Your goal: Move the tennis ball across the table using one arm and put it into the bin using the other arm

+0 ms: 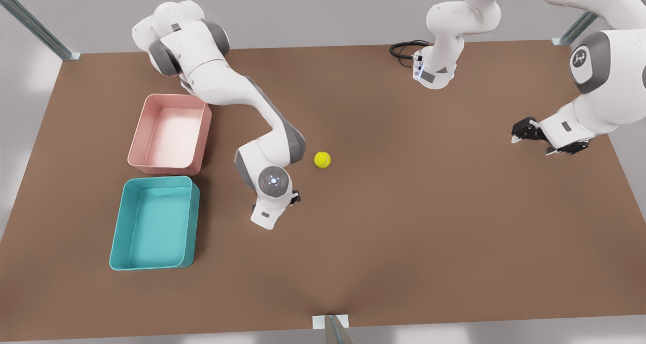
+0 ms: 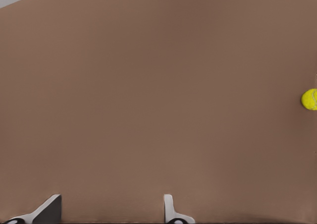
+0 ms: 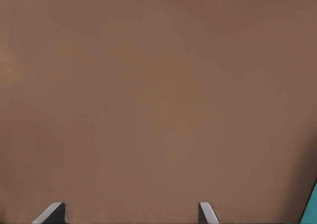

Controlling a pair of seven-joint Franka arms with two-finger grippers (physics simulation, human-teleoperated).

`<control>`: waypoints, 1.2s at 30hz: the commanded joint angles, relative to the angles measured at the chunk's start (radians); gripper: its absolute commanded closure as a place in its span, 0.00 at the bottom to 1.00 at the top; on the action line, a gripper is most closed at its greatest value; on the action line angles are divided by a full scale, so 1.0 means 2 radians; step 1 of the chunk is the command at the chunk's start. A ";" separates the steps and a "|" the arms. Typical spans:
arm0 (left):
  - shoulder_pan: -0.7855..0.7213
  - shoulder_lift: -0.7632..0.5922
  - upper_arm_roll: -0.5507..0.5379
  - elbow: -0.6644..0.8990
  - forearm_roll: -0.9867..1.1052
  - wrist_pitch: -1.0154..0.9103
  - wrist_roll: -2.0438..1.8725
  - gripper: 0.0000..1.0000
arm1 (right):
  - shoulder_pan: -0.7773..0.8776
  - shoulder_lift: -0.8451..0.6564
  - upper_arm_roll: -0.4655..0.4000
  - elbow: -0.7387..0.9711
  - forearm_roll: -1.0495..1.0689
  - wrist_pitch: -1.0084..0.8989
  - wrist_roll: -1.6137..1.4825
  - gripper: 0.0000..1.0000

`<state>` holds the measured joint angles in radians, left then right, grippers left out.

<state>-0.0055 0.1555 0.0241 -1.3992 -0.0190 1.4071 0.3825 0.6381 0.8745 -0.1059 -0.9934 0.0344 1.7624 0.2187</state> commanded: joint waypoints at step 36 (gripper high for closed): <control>-0.004 0.011 -0.001 0.004 -0.005 -0.062 -0.277 0.00 | 0.177 -0.097 0.010 -0.362 -0.048 0.339 0.355 0.00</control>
<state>-0.0145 0.1787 0.0234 -1.3927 -0.0281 1.2710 -0.0413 0.9920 0.6803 -0.0858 -1.7178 -0.0605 2.4144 0.8324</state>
